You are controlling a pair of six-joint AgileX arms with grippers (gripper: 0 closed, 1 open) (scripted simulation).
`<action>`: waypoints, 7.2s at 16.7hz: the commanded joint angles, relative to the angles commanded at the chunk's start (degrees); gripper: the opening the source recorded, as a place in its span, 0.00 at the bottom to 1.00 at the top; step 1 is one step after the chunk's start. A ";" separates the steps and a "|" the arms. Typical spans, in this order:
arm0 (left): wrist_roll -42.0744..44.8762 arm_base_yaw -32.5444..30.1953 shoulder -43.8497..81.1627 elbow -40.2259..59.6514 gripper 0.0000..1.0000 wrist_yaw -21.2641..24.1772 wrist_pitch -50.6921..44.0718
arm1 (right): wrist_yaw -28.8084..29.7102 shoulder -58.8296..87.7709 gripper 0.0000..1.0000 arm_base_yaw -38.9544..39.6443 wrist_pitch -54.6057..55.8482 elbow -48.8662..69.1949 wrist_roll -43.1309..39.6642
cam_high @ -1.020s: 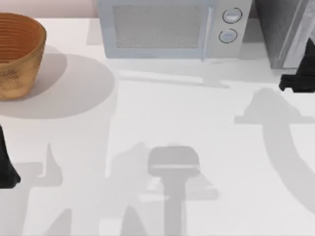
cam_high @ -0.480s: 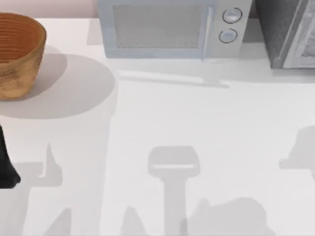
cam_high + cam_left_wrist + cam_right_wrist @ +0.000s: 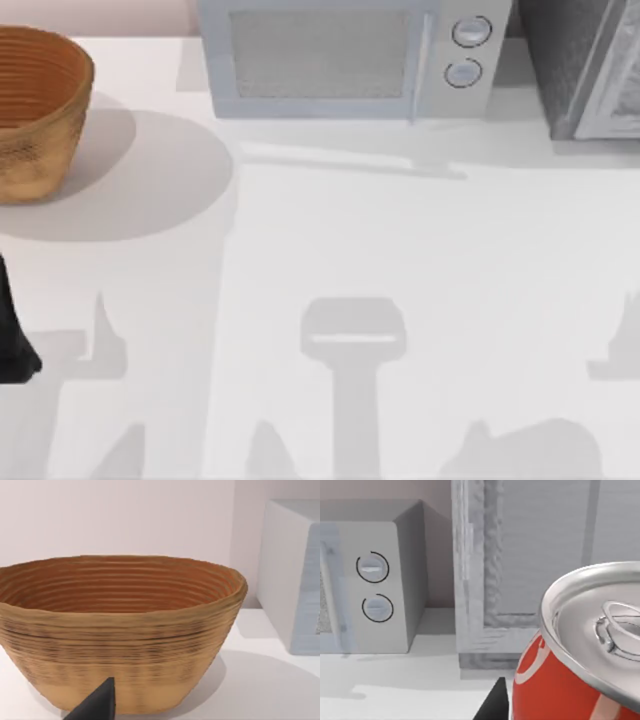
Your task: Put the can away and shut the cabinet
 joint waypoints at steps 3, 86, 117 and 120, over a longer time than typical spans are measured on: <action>0.00 0.00 0.00 0.00 1.00 0.00 0.00 | 0.00 0.00 0.00 0.00 0.00 0.00 0.00; 0.00 0.00 0.00 0.00 1.00 0.00 0.00 | 6.63 118.14 1.00 5.69 -38.05 156.93 0.85; 0.00 0.00 0.00 0.00 1.00 0.00 0.00 | 0.00 0.00 1.00 0.00 0.00 0.00 0.00; 0.00 0.00 0.00 0.00 1.00 0.00 0.00 | 0.00 0.00 1.00 0.00 0.00 0.00 0.00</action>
